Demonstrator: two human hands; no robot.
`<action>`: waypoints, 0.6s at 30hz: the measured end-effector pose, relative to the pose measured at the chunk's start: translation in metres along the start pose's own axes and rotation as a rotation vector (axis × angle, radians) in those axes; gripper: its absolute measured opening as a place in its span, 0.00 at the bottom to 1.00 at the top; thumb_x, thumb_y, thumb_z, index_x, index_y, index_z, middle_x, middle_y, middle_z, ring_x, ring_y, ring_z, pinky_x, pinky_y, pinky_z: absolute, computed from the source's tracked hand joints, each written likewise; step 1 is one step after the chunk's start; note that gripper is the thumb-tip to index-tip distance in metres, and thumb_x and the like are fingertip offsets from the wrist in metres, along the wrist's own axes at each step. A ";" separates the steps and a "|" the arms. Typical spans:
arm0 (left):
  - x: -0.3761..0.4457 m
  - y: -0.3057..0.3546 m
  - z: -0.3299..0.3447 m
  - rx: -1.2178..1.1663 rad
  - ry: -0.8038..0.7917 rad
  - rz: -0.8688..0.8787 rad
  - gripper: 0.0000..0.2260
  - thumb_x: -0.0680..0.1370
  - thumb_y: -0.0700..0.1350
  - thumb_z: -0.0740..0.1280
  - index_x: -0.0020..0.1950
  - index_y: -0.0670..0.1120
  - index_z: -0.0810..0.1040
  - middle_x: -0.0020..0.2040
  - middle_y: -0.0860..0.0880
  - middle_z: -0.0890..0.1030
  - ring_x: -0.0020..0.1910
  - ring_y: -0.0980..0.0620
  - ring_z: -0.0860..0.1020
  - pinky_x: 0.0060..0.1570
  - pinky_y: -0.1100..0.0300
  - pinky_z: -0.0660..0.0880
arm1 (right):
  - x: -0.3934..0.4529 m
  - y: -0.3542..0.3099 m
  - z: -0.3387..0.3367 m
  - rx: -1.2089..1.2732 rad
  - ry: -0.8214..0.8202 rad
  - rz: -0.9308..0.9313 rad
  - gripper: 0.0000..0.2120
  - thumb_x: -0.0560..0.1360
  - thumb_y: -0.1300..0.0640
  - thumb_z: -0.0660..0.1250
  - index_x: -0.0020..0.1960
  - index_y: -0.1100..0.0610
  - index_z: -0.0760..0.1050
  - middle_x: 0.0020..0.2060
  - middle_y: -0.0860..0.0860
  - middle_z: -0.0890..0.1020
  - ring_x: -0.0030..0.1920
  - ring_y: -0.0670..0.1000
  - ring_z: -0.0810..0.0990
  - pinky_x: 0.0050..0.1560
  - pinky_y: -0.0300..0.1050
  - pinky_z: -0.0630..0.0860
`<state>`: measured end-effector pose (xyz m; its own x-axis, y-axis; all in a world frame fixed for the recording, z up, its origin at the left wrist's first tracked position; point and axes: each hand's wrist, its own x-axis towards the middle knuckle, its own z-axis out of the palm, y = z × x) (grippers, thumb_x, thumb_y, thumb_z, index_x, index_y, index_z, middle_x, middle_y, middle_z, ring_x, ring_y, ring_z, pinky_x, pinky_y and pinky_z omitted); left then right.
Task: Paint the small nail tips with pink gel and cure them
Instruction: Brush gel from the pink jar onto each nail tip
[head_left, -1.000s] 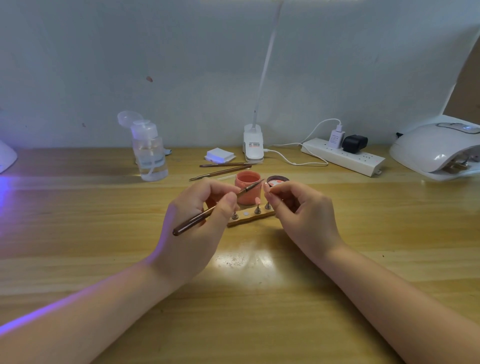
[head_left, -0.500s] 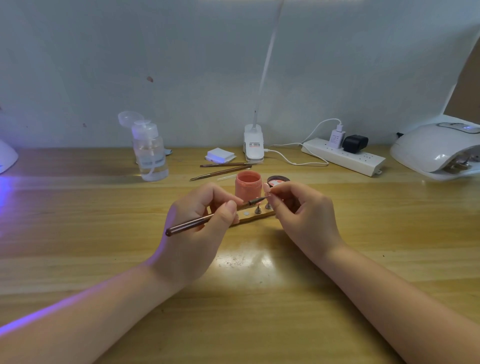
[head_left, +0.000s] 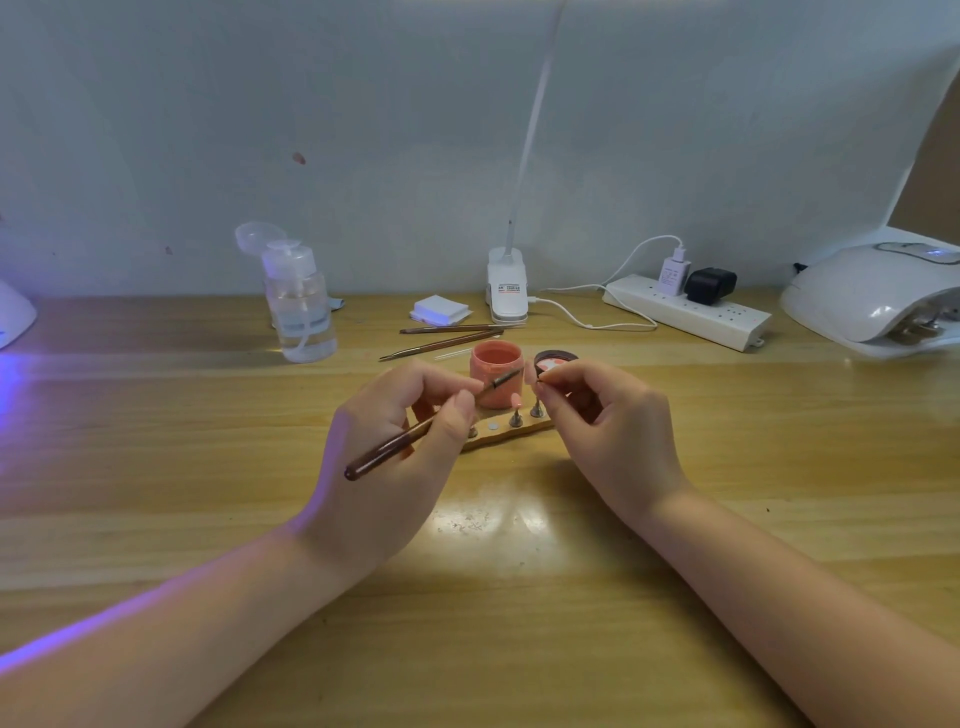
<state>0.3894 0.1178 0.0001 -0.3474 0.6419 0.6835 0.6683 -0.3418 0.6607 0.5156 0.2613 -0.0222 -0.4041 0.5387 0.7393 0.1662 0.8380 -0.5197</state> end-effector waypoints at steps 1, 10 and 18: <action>0.000 0.001 0.001 0.003 -0.001 -0.001 0.05 0.77 0.43 0.65 0.47 0.51 0.79 0.40 0.65 0.82 0.39 0.65 0.77 0.39 0.76 0.68 | 0.000 0.000 0.000 -0.002 -0.001 -0.003 0.04 0.72 0.62 0.73 0.46 0.60 0.83 0.36 0.51 0.83 0.36 0.49 0.80 0.41 0.48 0.77; 0.000 -0.002 0.001 -0.111 0.028 -0.091 0.05 0.76 0.46 0.65 0.46 0.48 0.79 0.39 0.54 0.82 0.39 0.60 0.79 0.39 0.73 0.70 | 0.001 -0.002 0.000 0.046 -0.021 0.030 0.03 0.73 0.61 0.73 0.46 0.60 0.83 0.34 0.50 0.82 0.33 0.49 0.78 0.38 0.47 0.76; 0.001 -0.001 0.002 -0.178 0.037 -0.108 0.05 0.75 0.41 0.63 0.43 0.45 0.78 0.34 0.53 0.81 0.36 0.60 0.78 0.37 0.72 0.71 | 0.000 -0.004 -0.001 0.085 -0.050 0.049 0.03 0.73 0.62 0.72 0.47 0.61 0.82 0.35 0.52 0.82 0.34 0.50 0.79 0.39 0.51 0.76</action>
<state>0.3894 0.1200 -0.0008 -0.4370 0.6572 0.6141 0.5003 -0.3898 0.7731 0.5158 0.2582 -0.0204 -0.4422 0.5720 0.6908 0.1105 0.7991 -0.5909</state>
